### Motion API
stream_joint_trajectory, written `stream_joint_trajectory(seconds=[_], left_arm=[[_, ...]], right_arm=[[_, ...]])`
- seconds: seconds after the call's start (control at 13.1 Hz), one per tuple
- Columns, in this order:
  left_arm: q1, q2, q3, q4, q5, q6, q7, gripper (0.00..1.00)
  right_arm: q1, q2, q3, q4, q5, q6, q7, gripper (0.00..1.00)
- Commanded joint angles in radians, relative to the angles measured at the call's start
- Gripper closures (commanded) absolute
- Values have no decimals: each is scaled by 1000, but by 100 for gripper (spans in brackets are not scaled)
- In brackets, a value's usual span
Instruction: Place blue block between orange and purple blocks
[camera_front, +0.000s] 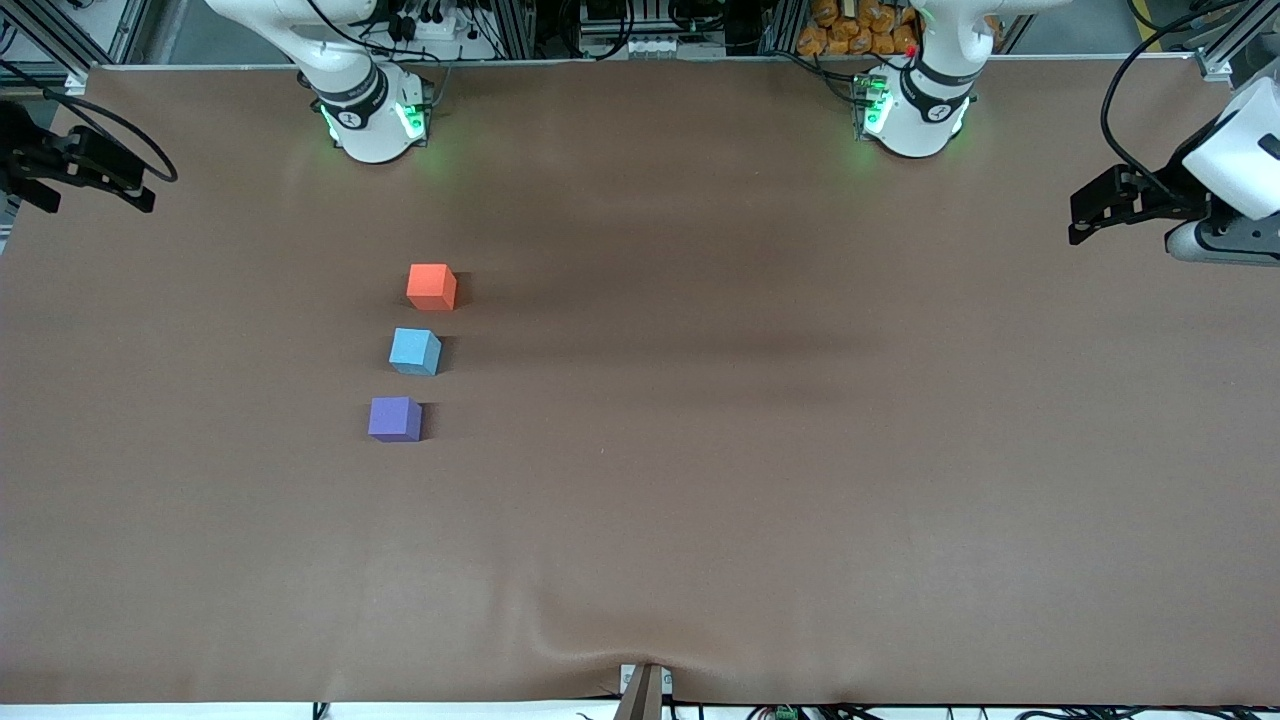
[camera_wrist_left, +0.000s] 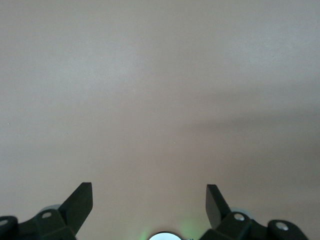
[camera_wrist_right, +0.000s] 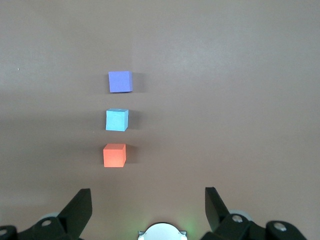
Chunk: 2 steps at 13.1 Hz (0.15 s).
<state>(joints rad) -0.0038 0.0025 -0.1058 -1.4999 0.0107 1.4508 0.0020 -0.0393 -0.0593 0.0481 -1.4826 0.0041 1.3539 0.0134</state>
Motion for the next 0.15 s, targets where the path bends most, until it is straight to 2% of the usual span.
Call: stream_joint_trajectory(seconds=[0.0,0.08], left_arm=[[5,-9,-5,-3,2,-7,-13,0],[5,-7,-3,-3,0,-7,-13,0]], right_arm=[[9,-2,-7,15,-21,-16,-9,0],[4,-2,-7,15,-21,-16,-9,0]])
